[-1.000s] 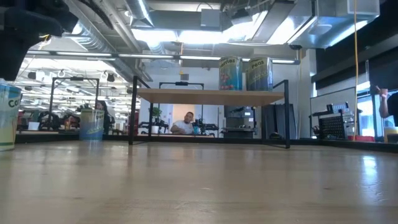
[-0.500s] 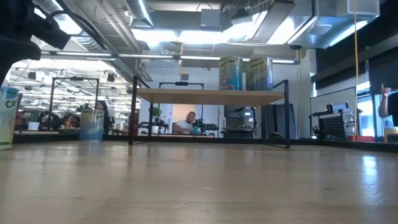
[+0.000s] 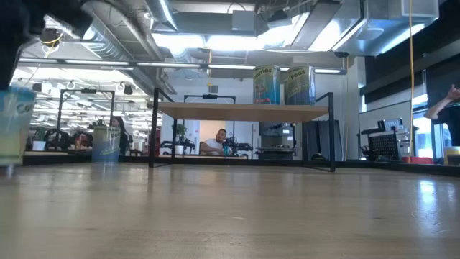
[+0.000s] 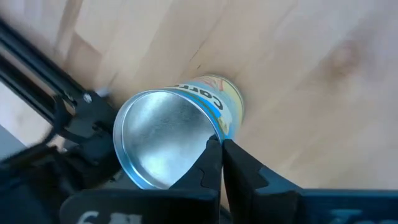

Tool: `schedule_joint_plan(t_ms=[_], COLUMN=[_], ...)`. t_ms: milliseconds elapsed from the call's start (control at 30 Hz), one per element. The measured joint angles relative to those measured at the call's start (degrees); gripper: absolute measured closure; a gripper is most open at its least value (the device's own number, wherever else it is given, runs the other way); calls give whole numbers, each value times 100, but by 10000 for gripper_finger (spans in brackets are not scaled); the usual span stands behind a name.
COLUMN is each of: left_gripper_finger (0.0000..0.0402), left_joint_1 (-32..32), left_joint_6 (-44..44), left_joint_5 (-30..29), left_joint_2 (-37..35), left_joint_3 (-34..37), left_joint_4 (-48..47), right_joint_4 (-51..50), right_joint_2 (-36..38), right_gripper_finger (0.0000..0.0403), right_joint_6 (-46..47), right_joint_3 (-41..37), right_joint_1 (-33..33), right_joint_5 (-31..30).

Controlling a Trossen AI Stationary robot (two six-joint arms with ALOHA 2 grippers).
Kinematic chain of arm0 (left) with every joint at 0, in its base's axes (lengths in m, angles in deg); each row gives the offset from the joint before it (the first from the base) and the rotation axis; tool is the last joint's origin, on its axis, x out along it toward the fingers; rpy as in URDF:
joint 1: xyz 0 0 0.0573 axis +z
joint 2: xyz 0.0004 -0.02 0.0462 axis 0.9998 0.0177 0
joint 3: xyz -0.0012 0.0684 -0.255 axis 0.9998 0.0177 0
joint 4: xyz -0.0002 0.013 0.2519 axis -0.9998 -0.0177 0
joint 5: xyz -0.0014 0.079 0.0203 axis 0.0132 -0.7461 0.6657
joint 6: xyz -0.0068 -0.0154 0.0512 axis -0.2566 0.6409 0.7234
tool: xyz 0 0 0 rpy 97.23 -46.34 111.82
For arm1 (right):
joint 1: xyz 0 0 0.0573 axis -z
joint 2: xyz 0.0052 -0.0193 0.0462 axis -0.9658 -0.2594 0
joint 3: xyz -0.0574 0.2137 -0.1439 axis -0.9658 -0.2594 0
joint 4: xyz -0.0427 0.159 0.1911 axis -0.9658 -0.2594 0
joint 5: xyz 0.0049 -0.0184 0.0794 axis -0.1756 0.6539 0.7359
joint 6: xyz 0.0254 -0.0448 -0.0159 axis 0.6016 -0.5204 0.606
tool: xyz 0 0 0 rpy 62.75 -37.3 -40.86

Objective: Pick and place cans onto a shelf
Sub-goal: Put the canned carrots on the shelf

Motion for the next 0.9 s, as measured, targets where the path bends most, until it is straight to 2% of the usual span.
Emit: schedule_joint_plan(t_ms=[200, 467, 600, 767, 900], left_gripper_finger=[401, 401, 401, 401, 401], left_joint_1=[73, 666, 1177, 1971, 2690], left_joint_6=[946, 3381, 4594, 6014, 6614], left_joint_5=[-454, -846, -1265, -1322, -1550], left_joint_2=[-13, -76, -80, -81, -77], left_joint_3=[-1138, -2747, -3324, -3898, -4267], left_joint_4=[-711, -703, -701, -710, -700], right_joint_4=[0, -18, -24, -22, -22], right_joint_2=[0, 0, 0, 0, 0], right_gripper_finger=[398, 398, 398, 398, 398], right_joint_6=[-31, -45, -57, -57, -59], right_joint_3=[-1, -2, -2, -2, -2], right_joint_1=[0, 0, -2, -1, -2], right_joint_5=[0, 0, 0, 0, 0])
